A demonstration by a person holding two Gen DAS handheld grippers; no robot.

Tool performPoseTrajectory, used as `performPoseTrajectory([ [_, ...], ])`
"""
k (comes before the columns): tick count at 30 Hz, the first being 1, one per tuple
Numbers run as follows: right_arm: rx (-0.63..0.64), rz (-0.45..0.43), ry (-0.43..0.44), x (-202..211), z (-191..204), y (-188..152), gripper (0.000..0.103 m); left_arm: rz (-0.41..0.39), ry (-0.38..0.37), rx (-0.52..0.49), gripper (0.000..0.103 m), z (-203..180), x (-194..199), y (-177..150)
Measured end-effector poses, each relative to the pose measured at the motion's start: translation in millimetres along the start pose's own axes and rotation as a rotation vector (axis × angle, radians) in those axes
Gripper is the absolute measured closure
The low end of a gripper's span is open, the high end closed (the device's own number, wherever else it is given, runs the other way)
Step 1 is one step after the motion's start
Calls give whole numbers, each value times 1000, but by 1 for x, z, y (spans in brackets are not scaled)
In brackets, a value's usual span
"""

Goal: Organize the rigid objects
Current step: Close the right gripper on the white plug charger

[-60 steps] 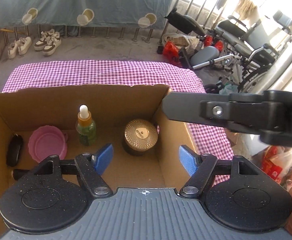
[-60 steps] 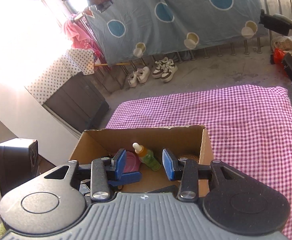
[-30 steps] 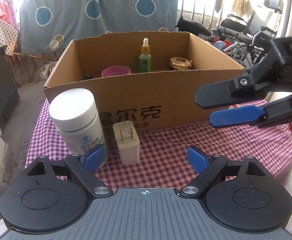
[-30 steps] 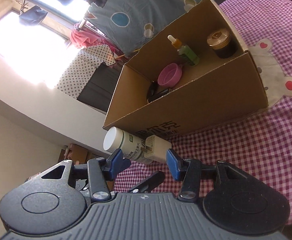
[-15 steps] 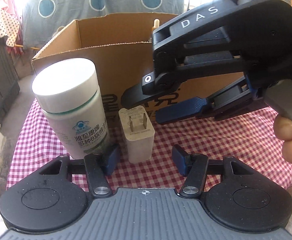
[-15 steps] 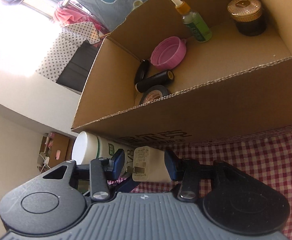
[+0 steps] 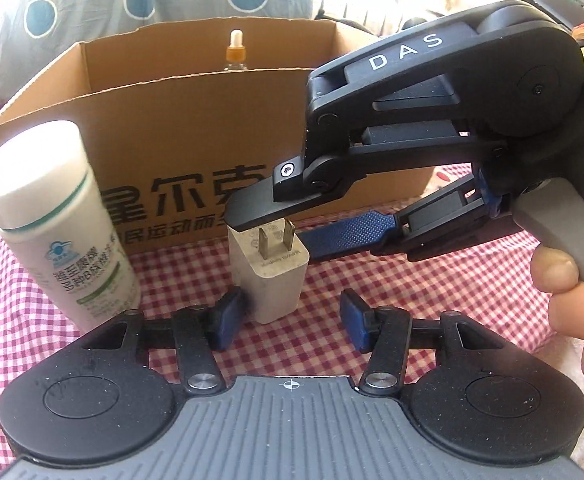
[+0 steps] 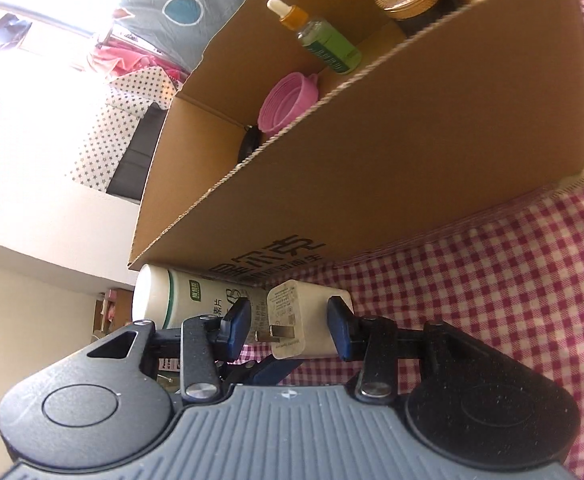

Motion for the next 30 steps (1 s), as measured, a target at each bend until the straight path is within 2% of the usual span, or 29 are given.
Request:
performPoseTrajectory([
  [5,-39,-26,-8,25,-19,-13,58,11,-50,-47,51,-24,1,-3],
  [8,-56,-45,-6,36,-26,-15,58,13,-60,-42,50,-35,3,-4],
  [12,-40,-77,-17,44,-24,-8,58,-6,-23,-55,50,-39,2,1],
  [17,-3,-77,-37,39,-14,3,58,-13,54,-94,51,-40,-4,11],
  [22,17,-40,-86,22,-7,8,57,-4,104,-127,58,-49,-14,13],
  [27,21,-18,-122,6,-3,7,57,-1,78,-112,67,-50,-13,14],
  [30,15,-8,-119,3,-4,4,57,5,77,-106,69,-42,-11,11],
])
Point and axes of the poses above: each gripper's, at about its wrist camera, not at the fingertips, and x roughly against the way its jaws point, z to its left, y to its top, the point moved 2 cm from there along -x, roughly the way its jaws point, and after that the axes turned 1 degree about x, right-handed, at the moved point
